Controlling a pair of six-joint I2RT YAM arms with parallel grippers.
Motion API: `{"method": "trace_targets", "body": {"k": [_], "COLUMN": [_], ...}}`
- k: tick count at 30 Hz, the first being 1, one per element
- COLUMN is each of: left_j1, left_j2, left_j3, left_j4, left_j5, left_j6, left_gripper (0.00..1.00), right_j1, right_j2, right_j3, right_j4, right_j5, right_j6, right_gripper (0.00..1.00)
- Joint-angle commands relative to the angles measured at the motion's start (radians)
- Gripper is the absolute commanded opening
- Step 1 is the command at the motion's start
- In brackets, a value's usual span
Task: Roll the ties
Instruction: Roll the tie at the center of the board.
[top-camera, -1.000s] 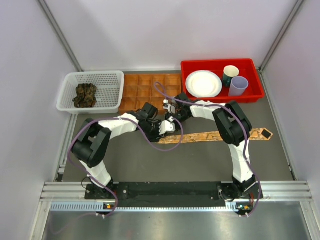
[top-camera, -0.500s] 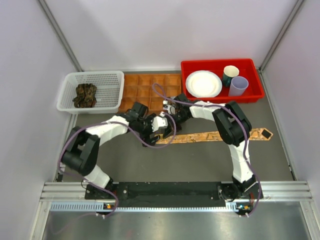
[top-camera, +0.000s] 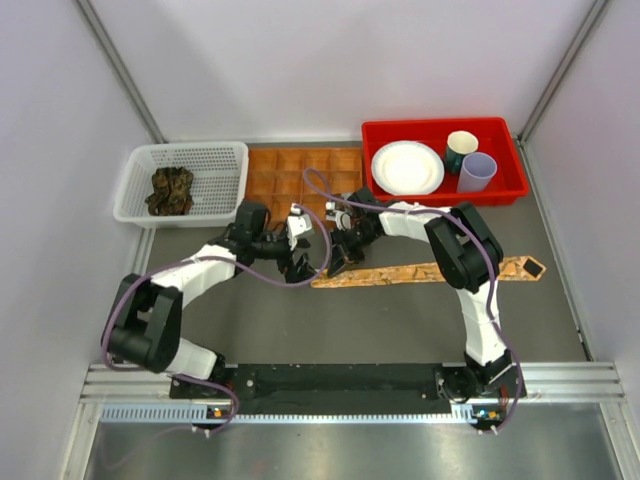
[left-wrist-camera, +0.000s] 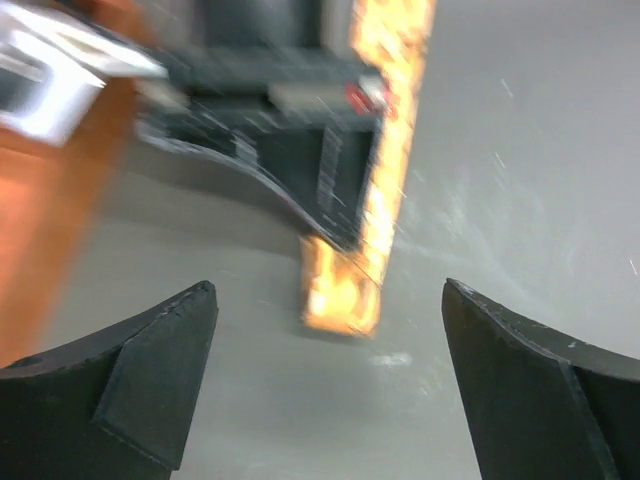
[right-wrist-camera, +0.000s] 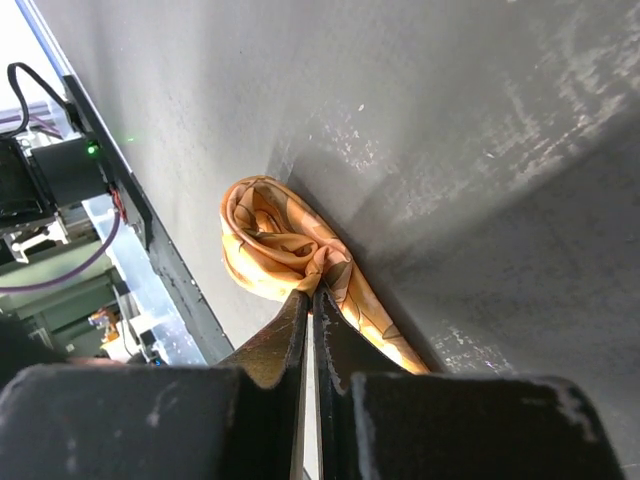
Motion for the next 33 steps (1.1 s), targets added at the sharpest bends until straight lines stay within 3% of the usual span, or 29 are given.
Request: {"method": "trace_targets", "body": {"k": [1, 5, 9, 25, 29, 33], "left_j1": [-0.022, -0.079, -0.087, -0.164, -0.167, -0.165], "left_j2": [0.066, 0.135, 0.161, 0.267, 0.267, 0.231], "left_j3": [0.030, 0.099, 0.083, 0.130, 0.141, 0.153], "left_j4": [-0.150, -0.281, -0.321, -0.287, -0.298, -0.302], "left_j5": [0.109, -0.081, -0.155, -0.290, -0.310, -0.280], "left_j6": [0.296, 0.414, 0.530, 0.492, 0.478, 0.448], "left_gripper": [0.94, 0.81, 0.79, 0.73, 0.52, 0.42], "right_j1": [-0.017, -0.017, -0.017, -0.019, -0.019, -0.019], "right_j2": [0.063, 0.066, 0.072, 0.084, 0.084, 0.089], "right_j3": [-0.020, -0.018, -0.014, -0.010, -0.010, -0.010], "right_j4": [-0.113, -0.125, -0.136, -0.134, -0.136, -0.134], "right_j5": [0.143, 0.153, 0.153, 0.144, 0.142, 0.142], "right_j6": [0.021, 0.012, 0.012, 0.015, 0.014, 0.012], "right_gripper": [0.00, 0.00, 0.00, 0.00, 0.00, 0.00]}}
